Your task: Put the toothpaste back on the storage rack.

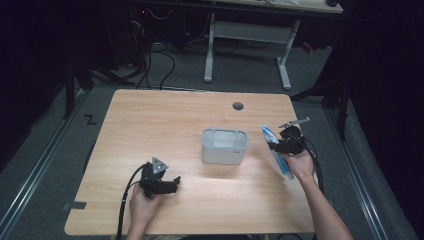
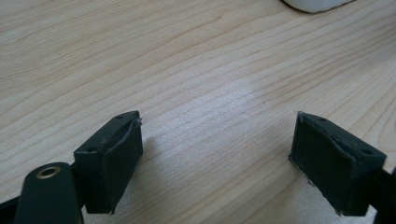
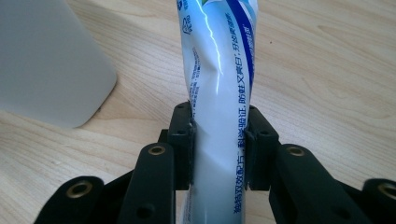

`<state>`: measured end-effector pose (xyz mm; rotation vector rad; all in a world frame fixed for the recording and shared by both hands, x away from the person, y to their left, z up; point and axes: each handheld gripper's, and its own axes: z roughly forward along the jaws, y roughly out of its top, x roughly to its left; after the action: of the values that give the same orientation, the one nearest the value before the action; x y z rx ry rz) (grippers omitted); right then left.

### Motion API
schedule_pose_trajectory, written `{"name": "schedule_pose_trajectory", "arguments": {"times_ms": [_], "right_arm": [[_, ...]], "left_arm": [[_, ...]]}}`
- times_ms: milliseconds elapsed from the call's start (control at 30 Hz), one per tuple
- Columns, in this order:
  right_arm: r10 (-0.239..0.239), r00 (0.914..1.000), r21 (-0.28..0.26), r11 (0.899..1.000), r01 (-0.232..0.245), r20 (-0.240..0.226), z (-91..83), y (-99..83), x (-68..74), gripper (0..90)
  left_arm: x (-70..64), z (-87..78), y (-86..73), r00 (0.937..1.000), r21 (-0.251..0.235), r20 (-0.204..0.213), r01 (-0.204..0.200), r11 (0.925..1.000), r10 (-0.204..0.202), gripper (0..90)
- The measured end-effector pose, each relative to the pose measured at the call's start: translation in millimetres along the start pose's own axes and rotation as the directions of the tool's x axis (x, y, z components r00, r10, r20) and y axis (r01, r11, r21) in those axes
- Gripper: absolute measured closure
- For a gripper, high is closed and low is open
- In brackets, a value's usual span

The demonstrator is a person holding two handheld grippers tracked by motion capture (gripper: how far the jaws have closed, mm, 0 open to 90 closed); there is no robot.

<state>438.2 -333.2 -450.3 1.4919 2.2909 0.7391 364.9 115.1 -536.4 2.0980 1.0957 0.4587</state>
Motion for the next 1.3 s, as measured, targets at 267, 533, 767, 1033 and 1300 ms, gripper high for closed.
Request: {"name": "schedule_pose_trajectory", "arguments": {"times_ms": [267, 533, 767, 1033, 1300], "right_arm": [[-0.006, 0.9998, -0.035, 0.999, 0.006, -0.018, -10.8, -0.6, 3.4, 69.2], [-0.026, 0.9996, -0.072, 0.997, 0.025, -0.014, -18.1, -1.1, 10.3, 69.1], [-0.037, 0.999, -0.097, 0.995, 0.034, -0.026, -24.3, -2.2, 14.0, 69.1], [-0.049, 0.9979, -0.12, 0.992, 0.044, -0.042, -29.0, -2.3, 18.0, 69.1], [-0.06, 0.996, -0.157, 0.986, 0.049, -0.065, -37.2, -1.5, 23.0, 69.2]], "left_arm": [[0.0, 0.0, 0.0, 1.0, 0.0, 0.0, 0.0, 1.0, 0.0, 16.9], [0.0, 0.0, 0.0, 1.0, 0.0, 0.0, 0.0, 1.0, 0.0, 16.9], [0.0, 0.0, 0.0, 1.0, 0.0, 0.0, 0.0, 1.0, 0.0, 16.9], [-0.1, 0.0, 0.0, 1.0, 0.0, -0.001, 0.0, 1.0, 0.0, 16.9], [0.0, 0.0, 0.0, 1.0, 0.0, 0.0, 0.0, 1.0, 0.0, 16.9]]}}
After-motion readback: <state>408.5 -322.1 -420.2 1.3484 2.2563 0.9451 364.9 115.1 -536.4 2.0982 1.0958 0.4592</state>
